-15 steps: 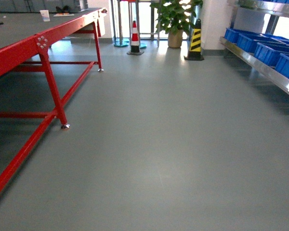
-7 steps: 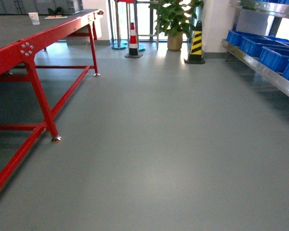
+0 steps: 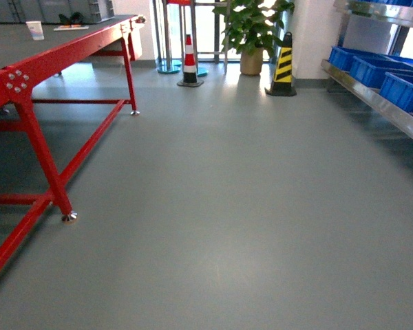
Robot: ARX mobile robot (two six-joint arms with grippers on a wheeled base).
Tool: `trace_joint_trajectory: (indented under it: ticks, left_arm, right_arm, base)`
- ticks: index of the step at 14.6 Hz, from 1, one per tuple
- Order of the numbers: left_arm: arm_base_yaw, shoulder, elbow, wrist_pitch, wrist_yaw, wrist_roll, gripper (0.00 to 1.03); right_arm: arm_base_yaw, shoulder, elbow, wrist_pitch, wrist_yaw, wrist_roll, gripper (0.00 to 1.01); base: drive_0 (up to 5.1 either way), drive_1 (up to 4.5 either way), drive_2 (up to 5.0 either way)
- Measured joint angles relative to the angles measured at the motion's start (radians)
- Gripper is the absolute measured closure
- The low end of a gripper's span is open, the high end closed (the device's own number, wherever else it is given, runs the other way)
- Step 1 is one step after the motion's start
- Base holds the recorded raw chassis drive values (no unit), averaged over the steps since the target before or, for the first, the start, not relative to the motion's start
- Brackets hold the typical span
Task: Sort blue parts and orange caps into right shelf containers
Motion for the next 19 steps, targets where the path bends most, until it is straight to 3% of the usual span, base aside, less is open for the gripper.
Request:
trace_joint_trajectory:
  ticks: [10, 19]
  left_arm:
    - [0.0, 0.0, 0.0, 0.002, 0.001, 0.0, 0.58]
    - [0.0, 0.0, 0.0, 0.003, 0.001, 0.0, 0.58]
  right_arm:
    - [0.0, 0.0, 0.0, -0.004, 0.0, 0.0, 0.57]
    - [0.0, 0.0, 0.0, -0.001, 0.0, 0.0, 0.57]
  base:
    - [5.1, -2.35, -2.3]
    - [0.0, 4.31, -4.4]
